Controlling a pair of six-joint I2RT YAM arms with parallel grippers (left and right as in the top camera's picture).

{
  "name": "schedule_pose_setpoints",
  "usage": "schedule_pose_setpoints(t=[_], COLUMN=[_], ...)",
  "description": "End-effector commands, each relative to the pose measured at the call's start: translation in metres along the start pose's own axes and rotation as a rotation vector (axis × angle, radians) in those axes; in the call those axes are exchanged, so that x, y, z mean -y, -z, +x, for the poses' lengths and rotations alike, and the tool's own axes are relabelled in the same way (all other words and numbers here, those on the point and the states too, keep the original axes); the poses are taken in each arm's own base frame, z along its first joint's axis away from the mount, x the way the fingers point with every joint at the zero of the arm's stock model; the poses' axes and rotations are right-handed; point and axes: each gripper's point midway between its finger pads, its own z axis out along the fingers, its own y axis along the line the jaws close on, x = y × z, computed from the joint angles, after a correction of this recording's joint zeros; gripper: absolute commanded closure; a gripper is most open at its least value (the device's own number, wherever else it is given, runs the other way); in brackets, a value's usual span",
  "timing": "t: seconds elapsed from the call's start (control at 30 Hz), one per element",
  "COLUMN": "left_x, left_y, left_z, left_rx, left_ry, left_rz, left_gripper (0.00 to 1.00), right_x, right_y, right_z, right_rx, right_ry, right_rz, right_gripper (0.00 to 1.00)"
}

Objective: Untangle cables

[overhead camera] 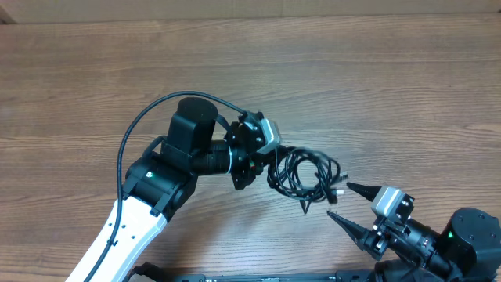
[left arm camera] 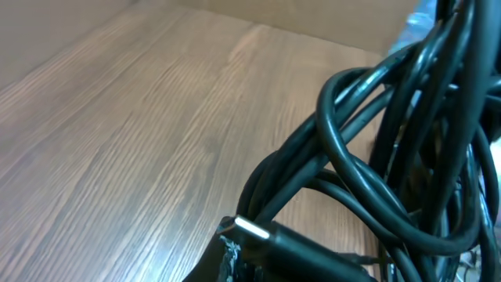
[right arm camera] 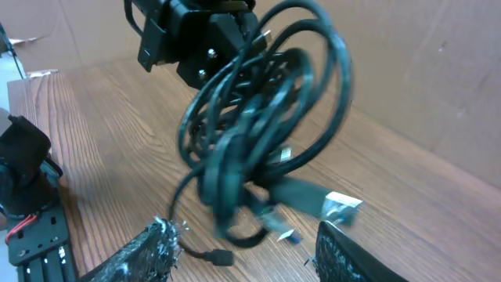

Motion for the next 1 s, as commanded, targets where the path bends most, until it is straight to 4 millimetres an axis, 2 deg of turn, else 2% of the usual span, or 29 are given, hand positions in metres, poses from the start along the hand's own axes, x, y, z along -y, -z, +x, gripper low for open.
schedule_pose_setpoints(t=[0.0, 0.07, 0.17, 0.23, 0.47, 0.67, 0.8, 0.87, 0.97], left_x=[0.022, 0.022, 0.021, 0.02, 0.003, 0.003, 0.004, 0.005, 0.004], left_y=[0.007, 0.007, 0.007, 0.007, 0.006, 0.006, 0.006, 0.004, 0.003], left_z=[-0.013, -0.012, -0.014, -0.018, -0.015, -0.012, -0.011, -0.011, -0.009], left_rx=[0.058, 0.055, 0.06, 0.07, 0.048, 0.037, 0.033, 0.031, 0.022], left_ry=[-0.11, -0.105, -0.062, -0.015, 0.13, 0.214, 0.225, 0.221, 0.219], left_rz=[0.097, 0.097, 0.096, 0.093, -0.005, -0.002, 0.001, 0.002, -0.02], left_gripper=[0.96, 0.96, 0.96, 0.96, 0.96, 0.96, 0.96, 0.96, 0.95], right_x=[-0.002, -0.002, -0.006, -0.011, -0.011, -0.009, -0.009, -0.009, -0.009], right_y=[0.005, 0.005, 0.005, 0.005, 0.005, 0.005, 0.005, 0.005, 0.005], right_z=[-0.01, -0.011, -0.012, -0.014, -0.017, -0.019, -0.022, -0.022, -0.022], right_rx=[0.025, 0.025, 0.034, 0.048, 0.057, 0.066, 0.074, 0.074, 0.076], right_ry=[0.048, 0.048, 0.064, 0.084, 0.091, 0.102, 0.105, 0.105, 0.105], right_rz=[0.0, 0.0, -0.02, -0.047, -0.05, -0.042, -0.039, -0.039, -0.043], right_gripper=[0.45, 0.49, 0.63, 0.67, 0.68, 0.74, 0.75, 0.73, 0.64])
